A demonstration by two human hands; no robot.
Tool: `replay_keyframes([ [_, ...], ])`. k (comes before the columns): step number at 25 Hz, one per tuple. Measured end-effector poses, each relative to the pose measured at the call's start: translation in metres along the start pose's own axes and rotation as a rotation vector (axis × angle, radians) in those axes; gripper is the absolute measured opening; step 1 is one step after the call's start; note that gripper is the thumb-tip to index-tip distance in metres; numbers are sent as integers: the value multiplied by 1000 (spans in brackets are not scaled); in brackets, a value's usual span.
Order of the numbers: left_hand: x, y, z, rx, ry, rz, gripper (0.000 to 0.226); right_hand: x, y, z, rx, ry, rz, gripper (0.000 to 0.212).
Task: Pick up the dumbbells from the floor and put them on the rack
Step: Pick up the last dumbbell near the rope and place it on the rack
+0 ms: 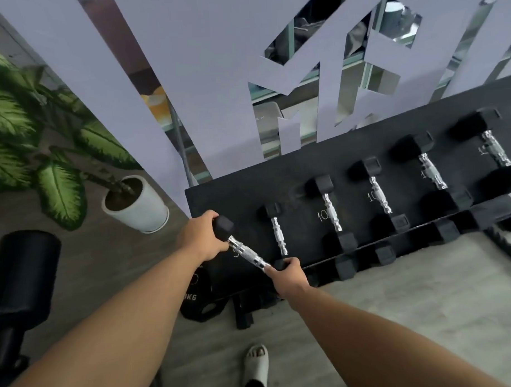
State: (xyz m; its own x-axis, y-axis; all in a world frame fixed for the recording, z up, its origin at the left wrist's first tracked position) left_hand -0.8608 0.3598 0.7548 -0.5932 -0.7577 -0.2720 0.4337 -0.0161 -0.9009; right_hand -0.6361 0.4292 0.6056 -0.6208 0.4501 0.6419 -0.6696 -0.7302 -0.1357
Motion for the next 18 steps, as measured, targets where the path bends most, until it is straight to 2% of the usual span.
replay_keyframes([
  [3,21,4,-46,51,83,-46,74,-3,41,-19,-70,77,-93,63],
  [8,48,25,-118,166,206,-158,74,-16,114,-58,-174,210,-325,87],
  [13,56,60,-171,231,280,-259,76,-34,148,-93,-275,307,-416,80],
  [18,64,100,-192,293,342,-257,80,-52,171,-92,-416,470,-507,77],
])
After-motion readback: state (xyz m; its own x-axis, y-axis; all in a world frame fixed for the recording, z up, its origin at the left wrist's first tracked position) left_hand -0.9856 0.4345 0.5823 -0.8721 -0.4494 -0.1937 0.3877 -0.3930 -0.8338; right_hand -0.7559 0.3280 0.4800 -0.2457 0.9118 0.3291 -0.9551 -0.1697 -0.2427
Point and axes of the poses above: each hand's wrist, its own z-axis away from the middle knuckle, its own y-axis out of the palm, x = y × z, the point moved 8 cm from there along -z, towards the middle knuckle, and after that the axes turned 6 degrees about x, right-handed, at the moved point
